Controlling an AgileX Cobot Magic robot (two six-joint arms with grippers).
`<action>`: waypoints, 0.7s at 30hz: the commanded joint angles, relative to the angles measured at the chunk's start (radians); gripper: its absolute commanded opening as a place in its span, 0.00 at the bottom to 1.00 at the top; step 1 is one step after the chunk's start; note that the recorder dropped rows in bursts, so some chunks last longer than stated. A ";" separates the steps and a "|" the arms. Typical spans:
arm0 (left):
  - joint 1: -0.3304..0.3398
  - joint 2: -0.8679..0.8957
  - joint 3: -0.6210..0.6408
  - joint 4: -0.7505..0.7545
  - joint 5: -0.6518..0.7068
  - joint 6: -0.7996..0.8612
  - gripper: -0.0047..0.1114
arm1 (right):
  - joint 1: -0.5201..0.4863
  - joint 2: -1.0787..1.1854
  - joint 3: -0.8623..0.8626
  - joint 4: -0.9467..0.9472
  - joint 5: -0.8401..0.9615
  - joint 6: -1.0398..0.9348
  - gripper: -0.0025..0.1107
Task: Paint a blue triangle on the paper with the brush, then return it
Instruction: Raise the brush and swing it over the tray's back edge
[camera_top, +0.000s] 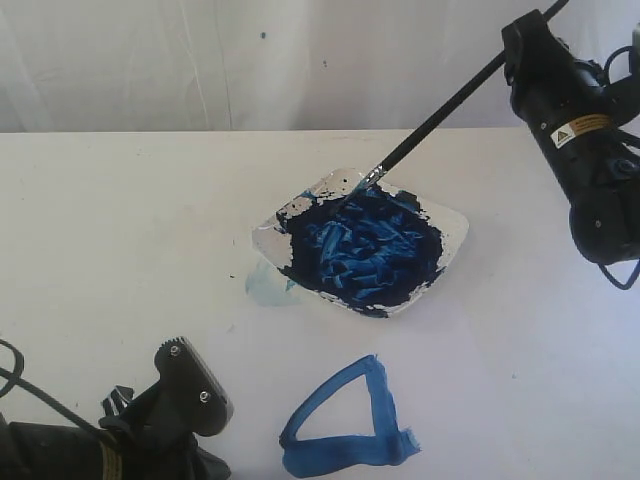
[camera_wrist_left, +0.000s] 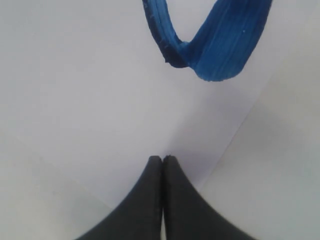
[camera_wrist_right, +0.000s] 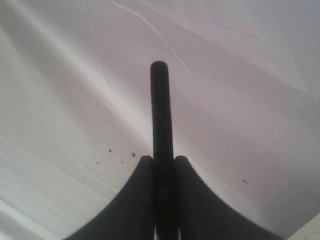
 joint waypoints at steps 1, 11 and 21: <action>0.003 0.005 0.007 -0.007 0.033 -0.001 0.04 | -0.026 0.051 -0.038 0.000 -0.004 0.053 0.02; 0.003 0.005 0.007 -0.007 0.033 -0.001 0.04 | -0.093 0.119 -0.076 0.011 -0.002 0.264 0.02; 0.003 0.005 0.007 -0.007 0.033 -0.001 0.04 | -0.093 0.127 -0.082 0.094 0.105 0.266 0.02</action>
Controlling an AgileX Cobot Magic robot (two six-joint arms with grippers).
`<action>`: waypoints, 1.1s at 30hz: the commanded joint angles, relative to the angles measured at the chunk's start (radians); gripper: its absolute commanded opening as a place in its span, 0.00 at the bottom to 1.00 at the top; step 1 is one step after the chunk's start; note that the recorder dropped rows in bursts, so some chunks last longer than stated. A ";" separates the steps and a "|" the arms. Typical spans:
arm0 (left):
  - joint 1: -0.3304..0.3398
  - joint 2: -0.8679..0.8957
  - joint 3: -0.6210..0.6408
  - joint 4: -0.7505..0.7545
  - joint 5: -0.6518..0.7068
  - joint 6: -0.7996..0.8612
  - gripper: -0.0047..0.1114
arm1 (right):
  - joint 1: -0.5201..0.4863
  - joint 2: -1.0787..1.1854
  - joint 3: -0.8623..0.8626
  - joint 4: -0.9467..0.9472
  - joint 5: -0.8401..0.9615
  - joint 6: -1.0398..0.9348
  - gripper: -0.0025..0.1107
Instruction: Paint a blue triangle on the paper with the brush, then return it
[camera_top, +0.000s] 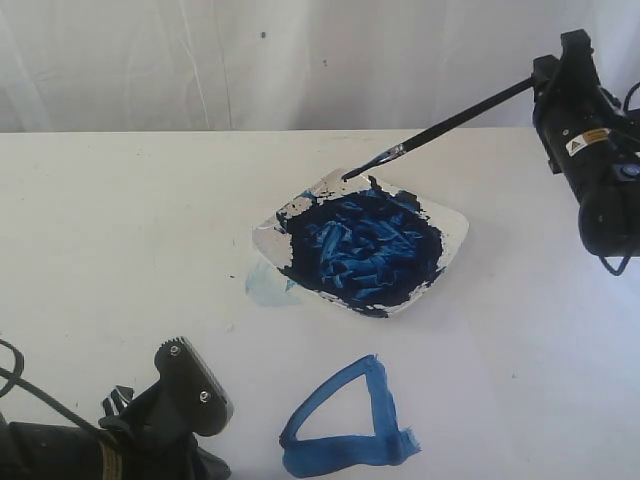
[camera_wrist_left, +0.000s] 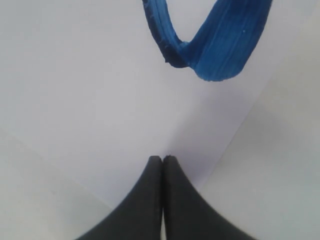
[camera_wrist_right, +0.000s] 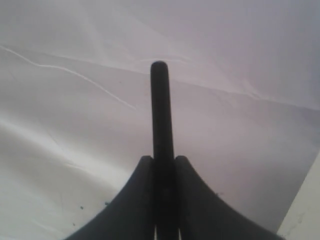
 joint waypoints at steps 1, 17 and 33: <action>0.003 0.005 0.007 -0.007 0.033 -0.001 0.04 | -0.007 0.014 -0.017 0.029 0.009 0.015 0.02; 0.003 0.005 0.007 -0.007 0.033 -0.001 0.04 | -0.007 0.162 -0.107 -0.016 0.082 0.091 0.02; 0.003 0.005 0.007 -0.007 0.033 -0.001 0.04 | -0.007 0.211 -0.244 -0.332 0.143 0.089 0.02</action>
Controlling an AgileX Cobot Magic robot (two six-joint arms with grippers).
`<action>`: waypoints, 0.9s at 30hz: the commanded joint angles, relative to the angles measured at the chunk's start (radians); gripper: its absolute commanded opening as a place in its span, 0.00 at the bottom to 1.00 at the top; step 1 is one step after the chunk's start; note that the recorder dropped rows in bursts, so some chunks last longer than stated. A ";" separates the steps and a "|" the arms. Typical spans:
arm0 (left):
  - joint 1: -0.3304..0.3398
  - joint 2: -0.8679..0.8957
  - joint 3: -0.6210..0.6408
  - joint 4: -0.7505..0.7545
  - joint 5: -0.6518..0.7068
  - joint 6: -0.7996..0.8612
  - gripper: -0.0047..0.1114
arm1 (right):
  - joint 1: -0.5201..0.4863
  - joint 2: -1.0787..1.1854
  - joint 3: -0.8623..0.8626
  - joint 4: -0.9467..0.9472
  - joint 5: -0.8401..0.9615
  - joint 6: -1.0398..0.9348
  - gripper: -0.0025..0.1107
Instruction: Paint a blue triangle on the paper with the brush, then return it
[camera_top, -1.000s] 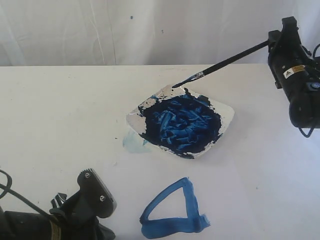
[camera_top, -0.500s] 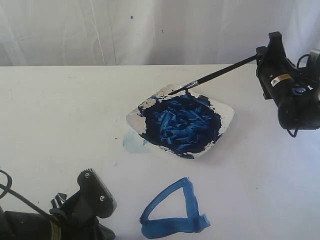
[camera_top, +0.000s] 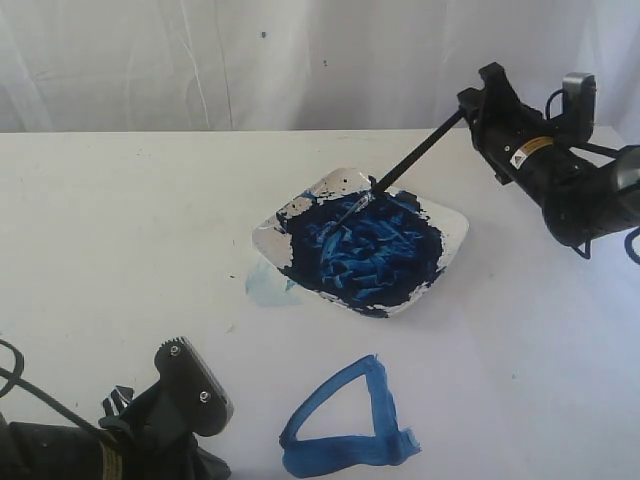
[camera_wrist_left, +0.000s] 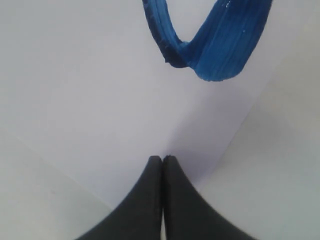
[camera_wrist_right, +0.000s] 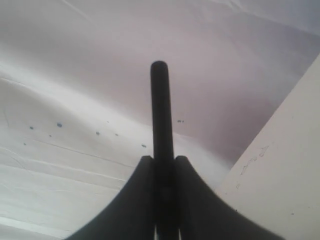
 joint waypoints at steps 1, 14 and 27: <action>0.003 0.005 0.007 -0.007 0.033 -0.001 0.04 | -0.007 -0.001 -0.006 -0.014 0.008 -0.001 0.02; 0.003 0.005 0.007 -0.007 0.033 -0.001 0.04 | 0.045 -0.001 -0.052 -0.031 0.067 -0.016 0.02; 0.003 0.005 0.007 -0.007 0.033 -0.001 0.04 | 0.083 0.092 -0.095 -0.021 0.031 -0.048 0.02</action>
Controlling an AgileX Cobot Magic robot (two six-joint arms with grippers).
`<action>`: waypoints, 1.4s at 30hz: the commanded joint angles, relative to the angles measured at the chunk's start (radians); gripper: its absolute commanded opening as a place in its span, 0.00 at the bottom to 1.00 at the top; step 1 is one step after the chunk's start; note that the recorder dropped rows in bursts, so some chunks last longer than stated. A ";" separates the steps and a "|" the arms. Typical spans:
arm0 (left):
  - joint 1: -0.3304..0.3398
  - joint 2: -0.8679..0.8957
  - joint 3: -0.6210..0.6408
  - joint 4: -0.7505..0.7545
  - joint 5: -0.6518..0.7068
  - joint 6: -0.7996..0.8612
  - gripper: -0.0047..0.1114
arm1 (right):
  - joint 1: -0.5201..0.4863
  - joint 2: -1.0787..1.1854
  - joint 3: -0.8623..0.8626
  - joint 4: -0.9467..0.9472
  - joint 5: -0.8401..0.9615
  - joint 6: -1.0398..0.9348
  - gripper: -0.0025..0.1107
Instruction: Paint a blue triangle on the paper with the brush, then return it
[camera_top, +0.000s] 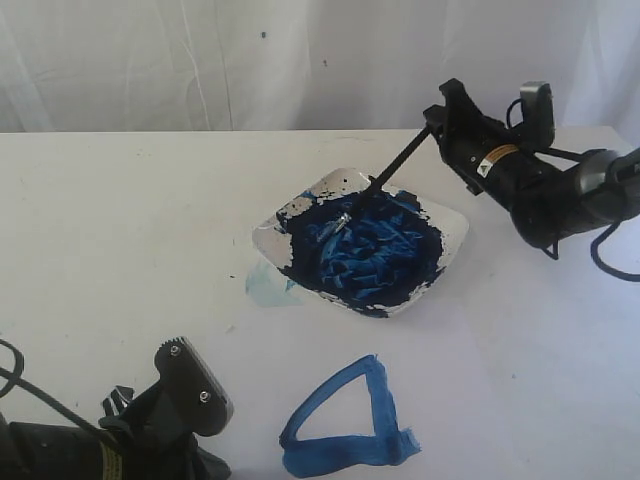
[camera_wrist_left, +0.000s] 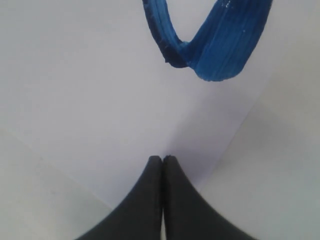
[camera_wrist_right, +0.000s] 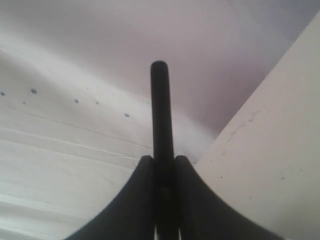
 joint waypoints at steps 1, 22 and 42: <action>0.003 0.005 0.007 -0.007 0.033 -0.001 0.04 | 0.019 0.045 -0.039 0.009 -0.067 -0.031 0.02; 0.003 0.005 0.007 -0.007 0.033 -0.001 0.04 | 0.019 0.061 -0.070 0.071 -0.005 -0.143 0.02; 0.003 0.005 0.007 -0.007 0.033 -0.001 0.04 | 0.033 0.090 -0.070 0.071 0.011 -0.188 0.02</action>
